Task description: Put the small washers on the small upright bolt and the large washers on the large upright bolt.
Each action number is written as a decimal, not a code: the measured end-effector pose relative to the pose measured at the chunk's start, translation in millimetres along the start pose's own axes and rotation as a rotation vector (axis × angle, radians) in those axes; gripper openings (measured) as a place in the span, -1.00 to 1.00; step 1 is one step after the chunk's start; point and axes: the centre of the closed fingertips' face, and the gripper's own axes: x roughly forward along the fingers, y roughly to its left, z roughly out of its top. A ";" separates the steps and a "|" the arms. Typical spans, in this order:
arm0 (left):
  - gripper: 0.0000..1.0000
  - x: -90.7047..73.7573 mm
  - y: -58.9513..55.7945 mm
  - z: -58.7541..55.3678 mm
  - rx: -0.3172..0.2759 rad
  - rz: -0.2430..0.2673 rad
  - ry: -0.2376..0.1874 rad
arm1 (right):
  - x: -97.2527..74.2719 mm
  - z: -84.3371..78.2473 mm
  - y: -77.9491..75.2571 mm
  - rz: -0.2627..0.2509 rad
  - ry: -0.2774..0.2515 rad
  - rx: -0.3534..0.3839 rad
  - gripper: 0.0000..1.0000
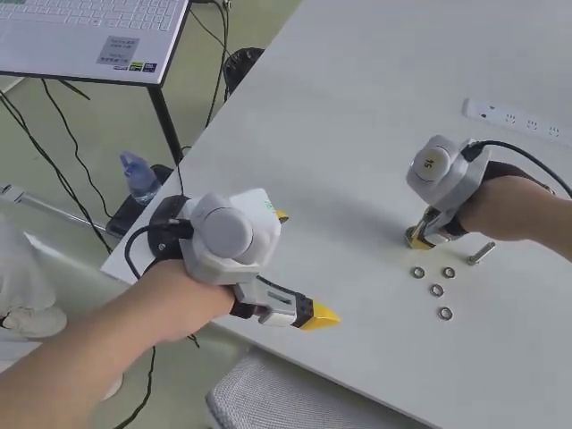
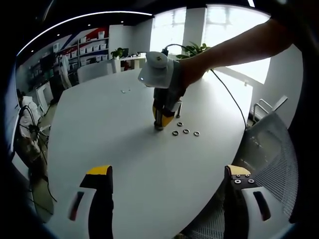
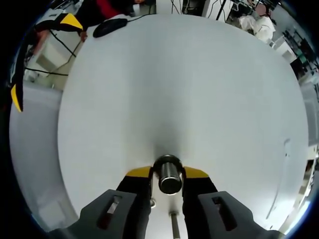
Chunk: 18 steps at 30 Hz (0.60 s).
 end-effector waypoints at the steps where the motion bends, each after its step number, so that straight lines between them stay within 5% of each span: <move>1: 0.85 0.0 -0.2 -0.8 0.001 0.000 0.002 | 0.0 -0.1 0.1 -0.001 0.001 -0.003 -0.55; 16: 0.79 1.3 -3.6 -5.5 -0.004 -0.011 0.015 | 0.0 -0.3 0.3 0.010 -0.006 -0.015 -0.50; 18: 0.79 1.4 -4.0 -5.4 -0.002 -0.012 0.016 | 0.3 -0.4 -0.8 0.007 -0.009 -0.017 -0.31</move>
